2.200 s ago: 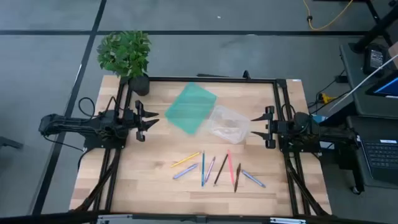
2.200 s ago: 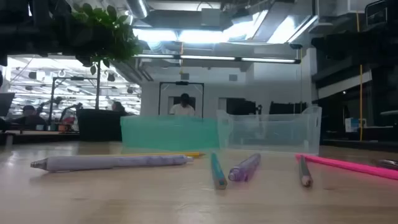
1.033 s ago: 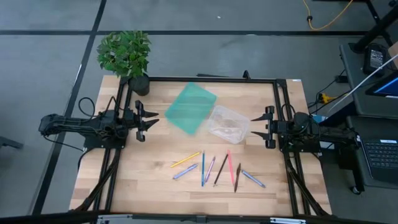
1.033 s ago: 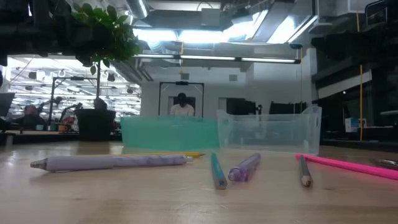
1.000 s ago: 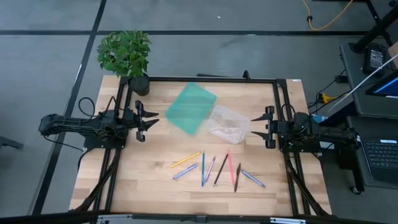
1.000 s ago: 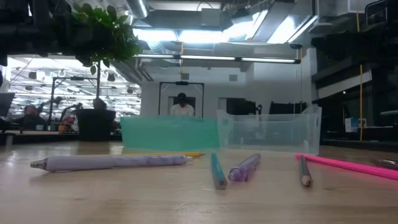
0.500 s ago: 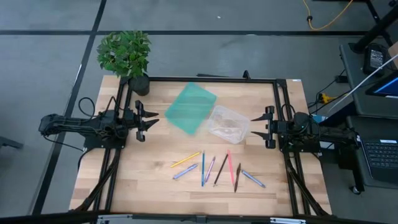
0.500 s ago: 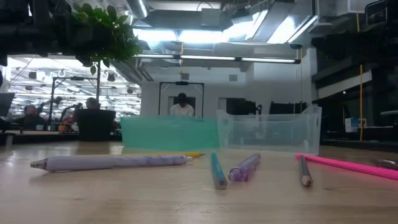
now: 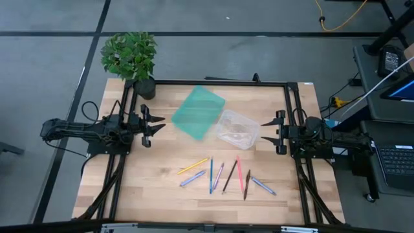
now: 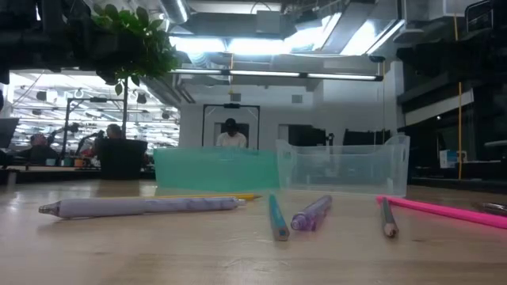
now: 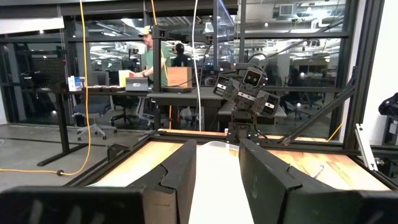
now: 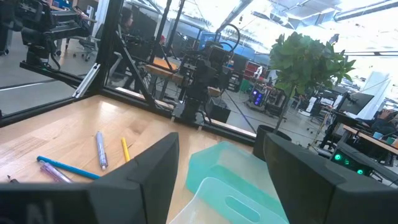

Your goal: Sort pens & pencils

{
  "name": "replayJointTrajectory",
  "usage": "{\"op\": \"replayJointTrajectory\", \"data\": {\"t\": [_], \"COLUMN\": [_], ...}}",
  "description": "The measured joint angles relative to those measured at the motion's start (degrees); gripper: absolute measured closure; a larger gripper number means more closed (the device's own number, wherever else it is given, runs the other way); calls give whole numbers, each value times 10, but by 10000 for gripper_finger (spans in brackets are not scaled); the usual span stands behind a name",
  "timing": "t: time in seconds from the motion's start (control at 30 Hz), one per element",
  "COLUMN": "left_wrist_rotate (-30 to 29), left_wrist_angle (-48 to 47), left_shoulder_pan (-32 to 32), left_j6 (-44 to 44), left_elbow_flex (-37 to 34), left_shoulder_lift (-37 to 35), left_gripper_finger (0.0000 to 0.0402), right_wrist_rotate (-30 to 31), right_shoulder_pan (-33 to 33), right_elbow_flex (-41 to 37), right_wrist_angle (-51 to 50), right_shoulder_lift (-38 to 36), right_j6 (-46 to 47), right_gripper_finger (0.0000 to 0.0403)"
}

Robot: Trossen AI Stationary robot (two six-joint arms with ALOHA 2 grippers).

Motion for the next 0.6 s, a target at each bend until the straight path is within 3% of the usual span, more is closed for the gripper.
{"op": "replayJointTrajectory", "data": {"t": [0.33, 0.6], "left_wrist_rotate": [0, 0], "left_wrist_angle": [0, 0], "left_shoulder_pan": [0, 0], "left_j6": [0, 0], "left_elbow_flex": [0, 0], "left_shoulder_lift": [0, 0], "left_gripper_finger": [286, 286], "right_wrist_rotate": [7, -86], "right_shoulder_pan": [0, 0], "right_elbow_flex": [0, 0], "right_wrist_angle": [12, 24], "right_shoulder_lift": [0, 0], "right_j6": [18, 223], "right_gripper_finger": [167, 167]}}
